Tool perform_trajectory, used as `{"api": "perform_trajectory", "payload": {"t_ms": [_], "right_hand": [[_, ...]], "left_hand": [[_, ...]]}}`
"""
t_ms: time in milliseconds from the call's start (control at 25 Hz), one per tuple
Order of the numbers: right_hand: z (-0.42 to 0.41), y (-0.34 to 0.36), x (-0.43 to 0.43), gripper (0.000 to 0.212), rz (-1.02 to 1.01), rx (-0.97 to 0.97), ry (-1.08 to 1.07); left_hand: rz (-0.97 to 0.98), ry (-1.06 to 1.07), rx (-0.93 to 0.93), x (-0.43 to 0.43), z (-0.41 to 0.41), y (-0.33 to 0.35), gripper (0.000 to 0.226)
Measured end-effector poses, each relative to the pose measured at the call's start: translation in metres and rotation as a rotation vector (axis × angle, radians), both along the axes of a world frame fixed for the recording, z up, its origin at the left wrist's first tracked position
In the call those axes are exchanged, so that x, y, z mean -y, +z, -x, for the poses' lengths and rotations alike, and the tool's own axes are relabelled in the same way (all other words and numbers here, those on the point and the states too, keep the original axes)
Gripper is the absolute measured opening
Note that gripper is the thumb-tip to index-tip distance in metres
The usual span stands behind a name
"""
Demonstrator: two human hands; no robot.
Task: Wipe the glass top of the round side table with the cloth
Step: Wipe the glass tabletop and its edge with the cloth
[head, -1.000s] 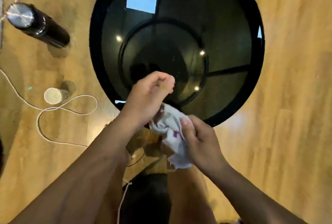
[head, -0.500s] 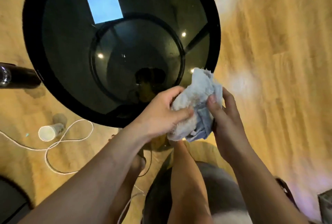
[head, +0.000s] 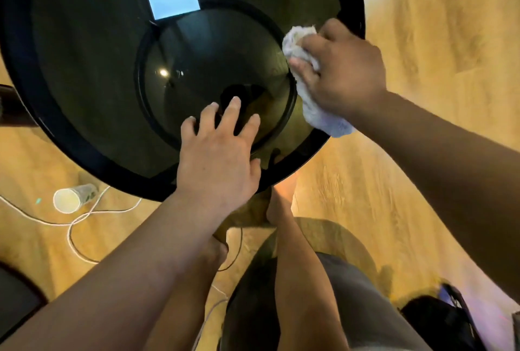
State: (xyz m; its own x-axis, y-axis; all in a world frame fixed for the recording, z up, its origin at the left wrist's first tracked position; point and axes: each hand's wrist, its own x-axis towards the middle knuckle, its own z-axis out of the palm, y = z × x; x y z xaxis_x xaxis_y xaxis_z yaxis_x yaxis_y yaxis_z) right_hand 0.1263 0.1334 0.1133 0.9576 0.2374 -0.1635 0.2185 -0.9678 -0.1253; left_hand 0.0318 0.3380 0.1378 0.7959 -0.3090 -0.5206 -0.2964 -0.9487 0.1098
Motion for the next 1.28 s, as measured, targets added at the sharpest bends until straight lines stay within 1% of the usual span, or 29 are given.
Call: {"api": "perform_trajectory", "payload": {"t_ms": [80, 120, 160, 200, 240, 280, 320, 360, 400, 480, 520, 560, 600, 640, 680, 720, 760, 840, 880, 920, 960, 1000, 1040, 1080, 1120, 1160, 1200, 1240, 1280], "right_hand": [[0.046, 0.001, -0.002, 0.035, -0.033, -0.063, 0.194], [0.053, 0.003, 0.001, 0.033, -0.017, -0.101, 0.289], [0.041, 0.005, 0.005, 0.032, 0.014, -0.127, 0.362], [0.019, 0.007, 0.007, 0.032, 0.051, -0.103, 0.352], [-0.009, 0.005, 0.011, 0.033, 0.086, -0.04, 0.232], [-0.033, 0.006, 0.013, 0.033, 0.094, 0.024, 0.063], [-0.042, 0.003, 0.009, 0.032, 0.061, 0.057, -0.101], [-0.035, 0.001, 0.003, 0.031, 0.019, 0.077, -0.195], [-0.02, -0.003, -0.007, 0.029, -0.011, 0.074, -0.153], [0.029, -0.003, -0.022, 0.029, -0.049, -0.089, 0.158], [0.03, 0.001, -0.016, 0.031, -0.03, -0.133, 0.247], [0.014, 0.006, -0.007, 0.033, 0.005, -0.139, 0.235], [-0.012, 0.009, -0.002, 0.034, 0.056, -0.086, 0.094], [-0.035, 0.01, 0.0, 0.035, 0.053, -0.014, -0.116], [-0.046, 0.01, -0.003, 0.035, -0.012, -0.005, -0.296], [-0.04, 0.008, -0.011, 0.032, -0.1, -0.04, -0.374], [-0.017, 0.011, -0.028, 0.029, -0.176, -0.122, -0.31], [0.054, 0.025, -0.074, 0.022, -0.375, -0.386, -0.058], [0.079, 0.035, -0.089, 0.02, -0.484, -0.452, -0.032], [0.09, 0.042, -0.101, 0.016, -0.598, -0.455, -0.09], [0.091, 0.044, -0.112, 0.012, -0.717, -0.435, -0.227], [0.087, 0.05, -0.123, 0.011, -0.835, -0.44, -0.366], [0.081, 0.058, -0.136, 0.014, -0.925, -0.474, -0.452], [0.077, 0.065, -0.149, 0.021, -0.991, -0.504, -0.495], [0.074, 0.072, -0.162, 0.03, -1.04, -0.523, -0.493], [0.072, 0.077, -0.175, 0.04, -1.052, -0.525, -0.459], [0.072, 0.082, -0.185, 0.046, -1.038, -0.515, -0.415], [0.072, 0.083, -0.194, 0.045, -1.019, -0.504, -0.383], [0.071, 0.085, -0.201, 0.039, -1.0, -0.506, -0.363]], "left_hand": [[-0.01, 0.014, 0.0, 0.0, -0.001, 0.0, 0.069], [-0.012, 0.017, -0.002, 0.001, -0.001, 0.001, 0.069], [-0.015, 0.018, 0.002, 0.001, -0.001, 0.002, 0.069], [-0.019, 0.019, 0.004, 0.002, 0.0, 0.001, 0.069], [-0.016, 0.018, 0.005, 0.002, 0.0, 0.001, 0.069], [-0.006, 0.02, 0.002, 0.002, 0.0, 0.001, 0.069], [0.005, 0.027, -0.004, 0.002, 0.0, 0.001, 0.069], [0.02, 0.041, -0.007, 0.002, 0.0, 0.002, 0.068], [0.031, 0.057, -0.01, 0.003, 0.0, 0.003, 0.067], [0.041, 0.074, -0.02, 0.003, -0.001, 0.007, 0.066], [0.046, 0.066, -0.032, 0.003, -0.002, 0.009, 0.065], [0.053, 0.056, -0.04, 0.003, -0.003, 0.01, 0.064], [0.066, 0.057, -0.046, 0.0, -0.005, 0.011, 0.062], [0.097, 0.074, -0.049, -0.003, -0.005, 0.012, 0.061], [0.158, 0.117, -0.049, -0.007, -0.004, 0.014, 0.059], [0.262, 0.202, -0.041, -0.012, -0.002, 0.017, 0.056], [0.409, 0.34, -0.038, -0.018, 0.0, 0.02, 0.053], [0.692, 0.668, -0.068, -0.035, 0.007, 0.026, 0.049], [0.766, 0.782, -0.071, -0.043, 0.011, 0.029, 0.047], [0.814, 0.867, -0.087, -0.052, 0.015, 0.029, 0.045], [0.864, 0.948, -0.138, -0.064, 0.019, 0.029, 0.043], [0.932, 1.02, -0.232, -0.075, 0.023, 0.03, 0.04], [1.008, 1.062, -0.328, -0.084, 0.025, 0.032, 0.037], [1.075, 1.077, -0.355, -0.091, 0.027, 0.034, 0.031], [1.104, 1.081, -0.295, -0.096, 0.028, 0.038, 0.02], [1.118, 1.094, -0.183, -0.1, 0.028, 0.041, 0.012], [1.112, 1.101, -0.063, -0.102, 0.026, 0.044, 0.012], [1.101, 1.103, 0.018, -0.104, 0.022, 0.047, 0.014], [1.081, 1.09, 0.048, -0.106, 0.016, 0.05, 0.014]]}}
